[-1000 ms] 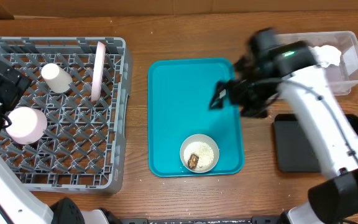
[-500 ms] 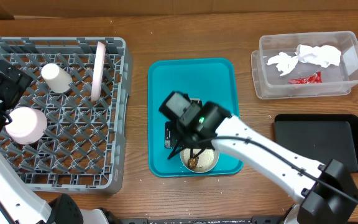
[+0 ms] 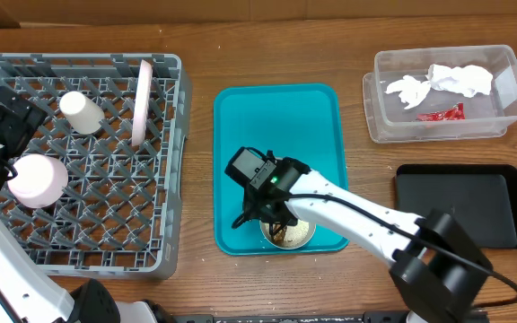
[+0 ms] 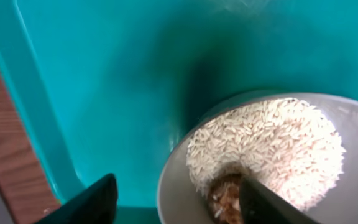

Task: Sort waste into correct bins and load items into the dishwasher
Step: 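Move the right gripper from the bin to the rice bowl and grasp its rim, then lift the rice bowl and carry it right toward the black tray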

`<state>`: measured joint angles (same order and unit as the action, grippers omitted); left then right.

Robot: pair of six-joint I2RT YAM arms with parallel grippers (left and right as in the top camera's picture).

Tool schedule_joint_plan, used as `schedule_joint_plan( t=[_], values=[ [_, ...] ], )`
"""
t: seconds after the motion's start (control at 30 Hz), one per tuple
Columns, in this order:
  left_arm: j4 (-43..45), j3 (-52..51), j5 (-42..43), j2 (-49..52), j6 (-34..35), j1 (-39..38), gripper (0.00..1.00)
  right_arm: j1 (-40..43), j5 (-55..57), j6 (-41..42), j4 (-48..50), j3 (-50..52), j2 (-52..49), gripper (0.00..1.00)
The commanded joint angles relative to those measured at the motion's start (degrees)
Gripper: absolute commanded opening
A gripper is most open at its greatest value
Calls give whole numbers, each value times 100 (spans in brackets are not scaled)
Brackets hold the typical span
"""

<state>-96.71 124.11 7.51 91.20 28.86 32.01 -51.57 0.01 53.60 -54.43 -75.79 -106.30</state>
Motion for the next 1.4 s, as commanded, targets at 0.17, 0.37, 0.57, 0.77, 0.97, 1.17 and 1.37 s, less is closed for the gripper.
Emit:
schedule_joint_plan(
  t=[0.17, 0.37, 0.57, 0.77, 0.97, 1.17, 1.37],
  values=[
    [-9, 4, 42, 31, 116, 22, 100, -157, -9, -129, 321, -7, -98, 58],
    [-9, 4, 42, 31, 116, 22, 100, -245, 15, -129, 372, -7, -219, 41],
    [-9, 4, 42, 31, 116, 22, 100, -247, -101, -155, 358, -9, -455, 41],
    [-9, 4, 42, 31, 116, 22, 100, -249, -118, -151, 354, -9, -472, 33],
    [-9, 4, 39, 31, 116, 22, 100, -247, -162, -308, 348, -37, -472, 22],
    [-9, 4, 42, 31, 114, 22, 100, -247, 365, -702, -199, -398, -472, 4],
    [-9, 4, 42, 31, 116, 22, 100, -247, 564, -1064, -448, -461, -472, 4]
  ],
)
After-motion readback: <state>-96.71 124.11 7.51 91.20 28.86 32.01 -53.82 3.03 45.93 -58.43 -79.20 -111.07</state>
